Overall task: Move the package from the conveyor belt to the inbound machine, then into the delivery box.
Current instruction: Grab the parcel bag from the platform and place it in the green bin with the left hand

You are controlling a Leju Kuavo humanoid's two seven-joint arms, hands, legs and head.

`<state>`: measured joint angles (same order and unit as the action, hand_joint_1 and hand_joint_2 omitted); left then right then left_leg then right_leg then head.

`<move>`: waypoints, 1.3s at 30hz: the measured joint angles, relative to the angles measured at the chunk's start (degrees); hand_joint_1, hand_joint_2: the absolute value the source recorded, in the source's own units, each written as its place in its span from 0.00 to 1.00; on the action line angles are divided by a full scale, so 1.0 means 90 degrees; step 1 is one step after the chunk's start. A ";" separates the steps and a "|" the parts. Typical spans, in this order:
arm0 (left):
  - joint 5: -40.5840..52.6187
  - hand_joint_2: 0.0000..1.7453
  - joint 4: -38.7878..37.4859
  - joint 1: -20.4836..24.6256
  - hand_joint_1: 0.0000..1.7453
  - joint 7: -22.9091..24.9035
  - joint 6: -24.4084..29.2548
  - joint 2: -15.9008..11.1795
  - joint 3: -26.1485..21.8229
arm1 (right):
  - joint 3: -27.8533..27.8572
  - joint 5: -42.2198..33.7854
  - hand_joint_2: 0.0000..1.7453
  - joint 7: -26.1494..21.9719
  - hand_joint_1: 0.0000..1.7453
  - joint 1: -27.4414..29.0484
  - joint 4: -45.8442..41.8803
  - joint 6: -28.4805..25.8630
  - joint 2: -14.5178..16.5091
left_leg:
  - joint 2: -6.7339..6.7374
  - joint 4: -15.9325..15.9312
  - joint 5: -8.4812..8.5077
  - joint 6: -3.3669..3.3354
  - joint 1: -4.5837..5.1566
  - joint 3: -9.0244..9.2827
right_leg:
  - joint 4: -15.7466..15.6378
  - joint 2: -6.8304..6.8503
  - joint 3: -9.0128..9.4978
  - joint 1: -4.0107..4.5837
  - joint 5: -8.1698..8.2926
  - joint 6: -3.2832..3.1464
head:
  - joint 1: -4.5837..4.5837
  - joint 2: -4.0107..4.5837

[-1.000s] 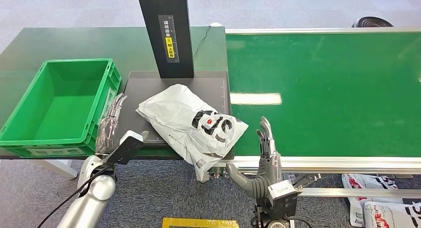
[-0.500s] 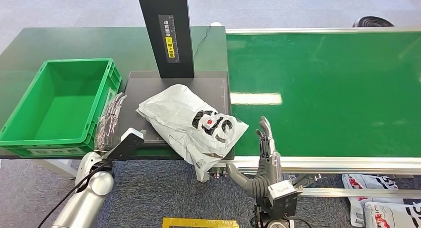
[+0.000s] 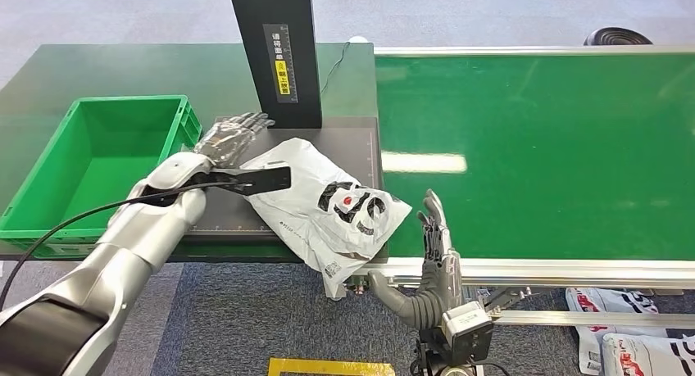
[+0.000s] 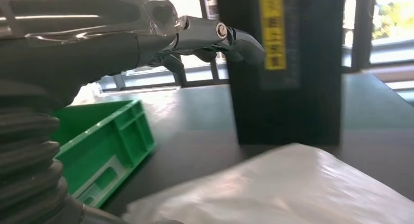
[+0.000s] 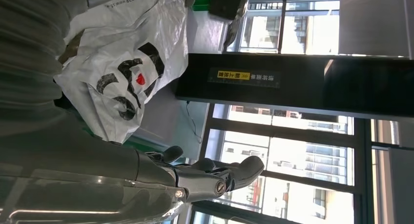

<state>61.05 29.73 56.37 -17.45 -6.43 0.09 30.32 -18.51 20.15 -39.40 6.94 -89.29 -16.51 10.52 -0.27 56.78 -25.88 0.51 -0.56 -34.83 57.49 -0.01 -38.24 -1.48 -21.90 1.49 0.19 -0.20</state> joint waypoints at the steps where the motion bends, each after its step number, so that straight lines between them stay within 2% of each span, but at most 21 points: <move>1: 0.0076 1.00 -0.0157 0.0101 0.00 0.0092 -0.0040 0.0107 0.0127 | 0.0000 0.0007 1.00 0.0002 0.00 0.0003 -0.0016 0.0016 0.0023 | 0.0005 0.0000 -0.0001 -0.0001 0.0000 -0.0001 | 0.0000 -0.0002 -0.0001 0.0000 0.0000 0.0000 | 0.0000 0.0000; 5: 0.0329 1.00 -0.0622 0.0391 0.00 0.0330 -0.0046 0.0359 0.0491 | 0.0000 -0.0010 1.00 0.0004 0.00 0.0009 -0.0028 0.0049 0.0069 | 0.0022 -0.0001 -0.0010 -0.0001 -0.0001 0.0001 | 0.0000 -0.0008 -0.0005 0.0001 -0.0001 0.0000 | 0.0001 0.0000; 11: 0.0533 1.00 -0.0984 0.0567 0.00 0.0446 -0.0045 0.0486 0.0832 | 0.0000 -0.0106 1.00 -0.0035 0.00 0.0045 -0.0028 0.0056 0.0073 | 0.0022 -0.0002 -0.0009 0.0001 -0.0002 0.0001 | 0.0000 -0.0008 -0.0006 0.0003 -0.0002 -0.0001 | 0.0001 0.0000; 26: 0.0334 1.00 -0.1290 0.0382 0.00 0.0475 0.0121 0.0876 0.1008 | 0.0001 -0.0193 1.00 0.0010 0.00 -0.0042 -0.0028 0.0074 0.0132 | 0.0021 -0.0002 -0.0011 0.0000 -0.0001 -0.0004 | 0.0000 -0.0008 -0.0005 0.0001 -0.0002 0.0000 | 0.0002 0.0000; 31: 0.0164 1.00 -0.1377 0.0128 0.00 0.0653 0.0182 0.0851 0.0876 | 0.0015 -0.0228 1.00 0.0039 0.00 -0.0066 -0.0027 0.0073 0.0130 | 0.0021 -0.0003 -0.0010 0.0000 -0.0002 -0.0002 | 0.0000 -0.0008 -0.0004 0.0002 -0.0002 0.0000 | 0.0001 0.0000; 39: -0.0034 1.00 -0.1439 -0.0273 0.00 0.0824 0.0328 0.0585 0.0476 | 0.0021 -0.0282 1.00 -0.0002 0.00 -0.0155 0.0089 0.0086 0.0110 | 0.0024 -0.0005 -0.0011 0.0000 -0.0002 0.0010 | 0.0000 -0.0009 0.0008 0.0002 -0.0005 0.0000 | 0.0001 0.0000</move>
<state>60.75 16.78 53.91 -10.03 -3.48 5.36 34.61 -18.33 17.61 -39.42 5.55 -88.49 -15.73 11.51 -0.06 56.74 -25.98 0.50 -0.58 -34.74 57.49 -0.10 -38.17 -1.46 -21.95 1.49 0.19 -0.20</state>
